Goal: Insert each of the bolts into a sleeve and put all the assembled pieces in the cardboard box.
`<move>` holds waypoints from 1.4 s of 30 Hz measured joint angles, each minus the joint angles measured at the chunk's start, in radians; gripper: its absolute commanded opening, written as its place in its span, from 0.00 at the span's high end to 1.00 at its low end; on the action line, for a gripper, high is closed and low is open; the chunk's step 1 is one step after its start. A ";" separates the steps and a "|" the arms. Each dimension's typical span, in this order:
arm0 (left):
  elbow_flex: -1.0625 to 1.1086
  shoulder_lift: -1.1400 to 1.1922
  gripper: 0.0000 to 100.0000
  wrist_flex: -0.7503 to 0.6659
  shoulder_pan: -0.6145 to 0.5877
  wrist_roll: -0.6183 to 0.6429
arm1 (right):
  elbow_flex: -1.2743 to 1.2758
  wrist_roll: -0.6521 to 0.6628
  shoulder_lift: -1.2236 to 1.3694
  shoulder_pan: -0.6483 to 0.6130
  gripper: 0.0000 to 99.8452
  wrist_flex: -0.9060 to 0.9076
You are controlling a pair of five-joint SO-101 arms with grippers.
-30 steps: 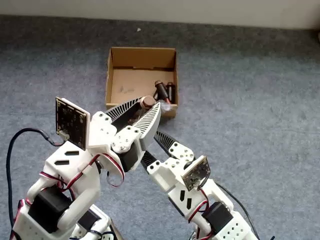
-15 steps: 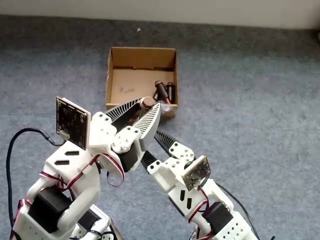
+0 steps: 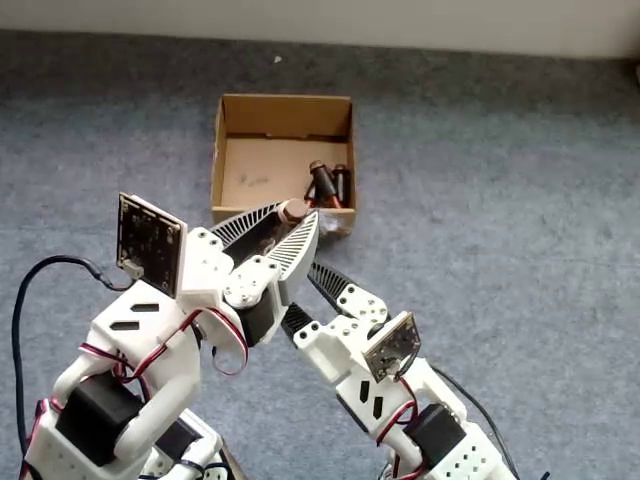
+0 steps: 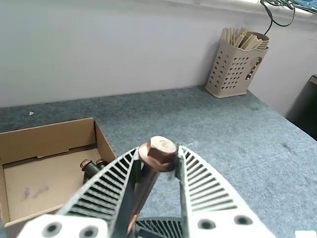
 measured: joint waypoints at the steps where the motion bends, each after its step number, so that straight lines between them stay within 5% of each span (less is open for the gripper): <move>1: 0.000 0.000 0.99 0.000 -0.006 0.000 | 0.000 0.002 0.000 0.005 1.00 0.000; 13: 0.021 -0.011 0.99 0.002 -0.091 -0.072 | 0.000 0.003 0.002 0.025 1.00 -0.002; 19: 0.028 0.002 0.99 0.002 -0.238 -0.083 | 0.000 0.003 -0.002 0.046 1.00 -0.006; 26: 0.029 0.002 0.78 0.086 -0.301 -0.092 | 0.000 0.002 -0.005 0.100 1.00 -0.009; 34: 0.028 0.000 0.83 0.157 -0.221 -0.094 | 0.000 0.002 -0.005 0.103 1.00 -0.009; 42: -0.009 -0.008 0.90 0.083 -0.215 -0.094 | 0.000 0.002 -0.005 0.103 1.00 -0.009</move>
